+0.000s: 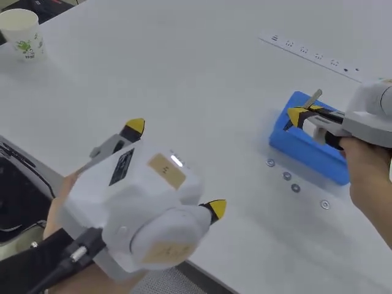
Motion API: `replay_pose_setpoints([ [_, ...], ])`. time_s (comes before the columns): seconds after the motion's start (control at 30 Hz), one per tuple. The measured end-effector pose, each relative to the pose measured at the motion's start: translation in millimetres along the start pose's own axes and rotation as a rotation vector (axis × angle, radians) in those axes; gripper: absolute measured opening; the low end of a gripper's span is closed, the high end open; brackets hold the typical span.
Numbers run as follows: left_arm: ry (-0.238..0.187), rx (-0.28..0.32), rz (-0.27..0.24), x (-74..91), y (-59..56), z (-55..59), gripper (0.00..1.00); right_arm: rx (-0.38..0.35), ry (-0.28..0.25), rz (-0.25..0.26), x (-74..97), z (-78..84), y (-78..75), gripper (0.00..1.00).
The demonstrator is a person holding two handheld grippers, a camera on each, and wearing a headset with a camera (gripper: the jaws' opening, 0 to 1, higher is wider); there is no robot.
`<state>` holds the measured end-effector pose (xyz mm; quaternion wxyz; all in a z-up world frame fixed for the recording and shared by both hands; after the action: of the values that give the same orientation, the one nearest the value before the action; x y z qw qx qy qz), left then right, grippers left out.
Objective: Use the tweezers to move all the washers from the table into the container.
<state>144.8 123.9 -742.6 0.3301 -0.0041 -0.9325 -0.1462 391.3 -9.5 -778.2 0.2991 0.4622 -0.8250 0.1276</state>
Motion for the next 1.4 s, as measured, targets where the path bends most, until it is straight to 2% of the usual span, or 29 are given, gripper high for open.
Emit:
replay_pose_setpoints([
  [0.3, 0.01, 0.006, 0.0, -0.5, 0.5, 1.2, 0.93, -0.016, 0.016, -0.006, -1.4, 1.5, -1.3, 0.03],
  [0.5, 0.006, 0.004, 0.004, -0.2, 0.1, 0.9, 0.93, -0.01, 0.025, 0.001, 3.3, -4.6, 0.2, 0.03],
  [0.67, -0.01, 0.017, 0.001, 1.7, 1.5, -0.3, 0.93, -0.003, 0.0, 0.006, 14.8, -12.6, 2.0, 0.03],
  [0.83, -0.036, 0.048, -0.001, 3.9, 4.5, -2.0, 0.92, -0.013, -0.056, -0.008, 31.3, -23.8, 7.5, 0.03],
  [1.03, -0.026, 0.039, -0.001, 2.9, 3.4, -1.4, 0.92, 0.006, -0.109, -0.034, 50.7, -33.1, 22.2, 0.03],
  [1.2, -0.033, 0.043, 0.003, 3.3, 3.3, -2.1, 0.92, 0.004, -0.134, -0.055, 59.5, -27.8, 34.7, 0.03],
  [1.4, -0.033, 0.043, -0.001, 3.7, 3.7, -2.0, 0.91, -0.009, -0.1, -0.074, 57.5, -7.6, 43.2, 0.03],
])
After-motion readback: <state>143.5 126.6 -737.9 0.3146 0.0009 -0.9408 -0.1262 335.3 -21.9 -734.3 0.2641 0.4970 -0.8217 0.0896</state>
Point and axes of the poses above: the centre of the closed fingertips' face, and the gripper's own axes: x roughly backward along the fingers, y roughly to its left, z roughly out of its underside, the point moved 8 cm from there along x, roughly backward along the fingers, and after that the axes turned 9 degrees about y, right-handed, at the moved point
